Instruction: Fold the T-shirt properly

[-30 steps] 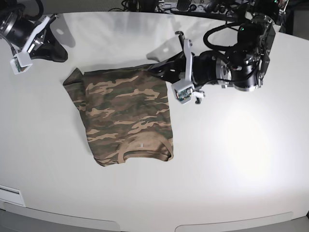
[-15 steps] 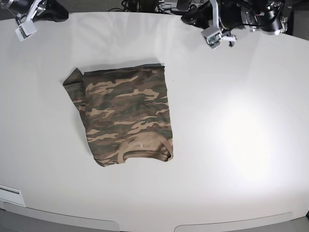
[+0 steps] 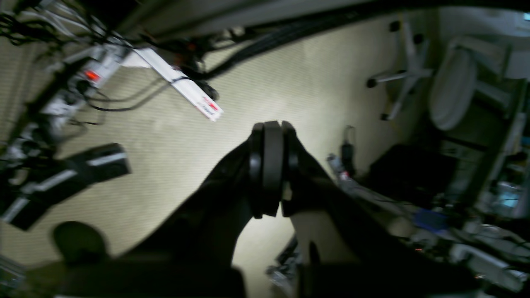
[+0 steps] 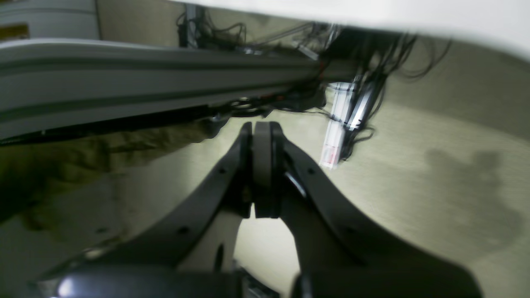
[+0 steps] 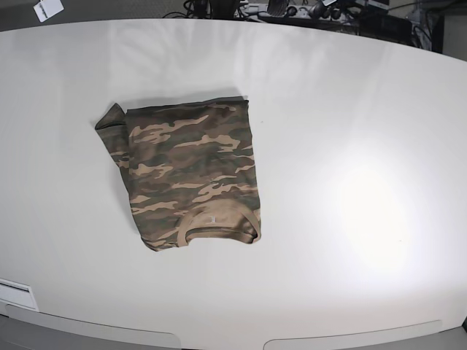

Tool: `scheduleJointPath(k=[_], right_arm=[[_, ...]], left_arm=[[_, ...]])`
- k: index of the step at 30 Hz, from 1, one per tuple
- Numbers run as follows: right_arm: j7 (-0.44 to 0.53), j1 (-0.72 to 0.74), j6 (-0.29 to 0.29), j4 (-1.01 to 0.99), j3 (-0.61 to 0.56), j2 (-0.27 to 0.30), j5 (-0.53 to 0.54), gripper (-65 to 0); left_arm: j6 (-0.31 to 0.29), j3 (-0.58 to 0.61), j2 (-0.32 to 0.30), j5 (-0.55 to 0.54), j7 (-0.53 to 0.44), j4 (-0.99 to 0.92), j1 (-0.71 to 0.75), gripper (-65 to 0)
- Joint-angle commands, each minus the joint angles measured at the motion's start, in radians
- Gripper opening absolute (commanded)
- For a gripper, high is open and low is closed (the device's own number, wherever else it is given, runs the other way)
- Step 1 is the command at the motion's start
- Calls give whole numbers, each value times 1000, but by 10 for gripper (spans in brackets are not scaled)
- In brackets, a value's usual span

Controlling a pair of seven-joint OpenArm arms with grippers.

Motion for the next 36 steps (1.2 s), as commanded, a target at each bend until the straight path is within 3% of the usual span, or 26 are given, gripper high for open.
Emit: scheduleJointPath(k=[1,5,9,16,20,27,30,34,36], right_arm=[[2,-16,1,-29,-17,4,-3,-650],[14,-10,1,-190,-142,18,-145,-650],[197,24,1,-348,-285,65,-344,-650],[373,167,1,-635,-465,84,-594,-650],[553,253,1,-821,-562,87,-795,-650],[944,418,-1,-1142,-766,86,-1162,-650],[1057,494,-87,-1244,-866,86,-1258,-650],[1165,573,-200,-1331,-970,80,-1261,-650],[1187,604,-270,-1345,-999,69,-1261,-650]], left_arm=[[-6,-1,9,-11,-9,2,24,-650],[-46,-1,70,5,-40,-156,12,-650],[-58,0,121,17,-77,-371,-67,-650],[-191,0,157,17,-122,-809,-246,-650],[-220,0,158,71,-241,-1078,-341,-650],[-220,0,158,354,-586,-1479,-512,-650],[-220,0,161,468,-753,-1588,-578,-650],[-220,0,187,605,-923,-1679,-668,-650],[-220,0,211,664,-959,-1701,-707,-650]])
